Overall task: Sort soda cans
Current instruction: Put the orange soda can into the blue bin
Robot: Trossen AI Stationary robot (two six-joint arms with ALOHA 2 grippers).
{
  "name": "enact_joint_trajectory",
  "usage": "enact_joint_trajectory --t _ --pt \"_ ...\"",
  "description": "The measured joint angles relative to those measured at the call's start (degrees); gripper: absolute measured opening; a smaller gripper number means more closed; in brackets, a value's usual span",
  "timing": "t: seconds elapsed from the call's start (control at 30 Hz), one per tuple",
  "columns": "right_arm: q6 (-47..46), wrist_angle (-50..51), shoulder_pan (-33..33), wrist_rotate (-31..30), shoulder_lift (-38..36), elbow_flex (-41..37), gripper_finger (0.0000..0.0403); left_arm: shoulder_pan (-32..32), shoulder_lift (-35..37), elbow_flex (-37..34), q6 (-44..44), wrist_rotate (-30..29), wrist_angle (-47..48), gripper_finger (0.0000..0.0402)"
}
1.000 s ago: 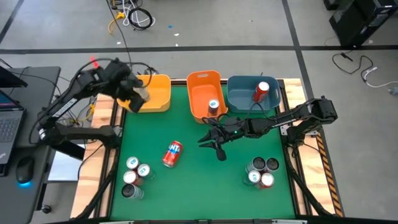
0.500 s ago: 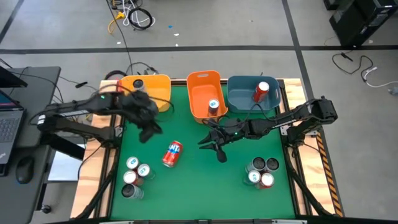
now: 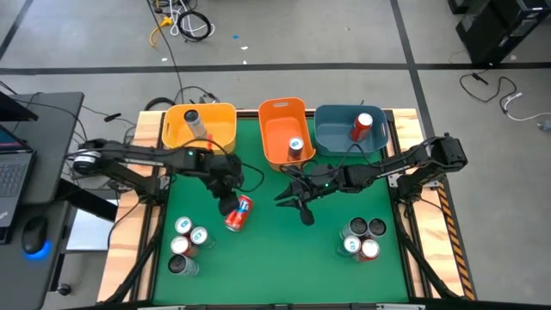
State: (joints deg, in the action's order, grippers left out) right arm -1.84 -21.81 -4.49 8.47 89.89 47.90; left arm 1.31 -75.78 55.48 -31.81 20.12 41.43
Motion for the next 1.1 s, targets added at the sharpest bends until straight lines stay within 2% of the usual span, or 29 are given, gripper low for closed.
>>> enact_joint_trajectory --t 0.23,0.53,0.67,0.87,1.1 --pt "-0.01 0.18 0.00 0.03 0.00 0.00 0.0074 -1.37 -3.45 0.00 -2.52 1.46 0.14 0.0169" --pt "-0.01 0.18 -0.33 0.05 0.00 0.00 0.0074 -1.45 -3.77 0.02 -6.05 -8.46 0.63 0.0301" --pt "-0.01 0.18 -0.70 0.07 0.00 0.00 0.0074 -1.45 -4.59 0.07 -7.85 -9.16 0.76 0.0347" --pt "0.03 0.19 -0.74 0.04 0.00 -0.02 0.0074 -1.44 -7.72 0.08 -9.67 -8.20 -0.07 0.0385" --pt "0.06 0.33 -0.74 0.04 0.00 -0.02 0.0074 -1.43 -11.90 0.07 -9.37 -8.16 -0.65 0.0393"
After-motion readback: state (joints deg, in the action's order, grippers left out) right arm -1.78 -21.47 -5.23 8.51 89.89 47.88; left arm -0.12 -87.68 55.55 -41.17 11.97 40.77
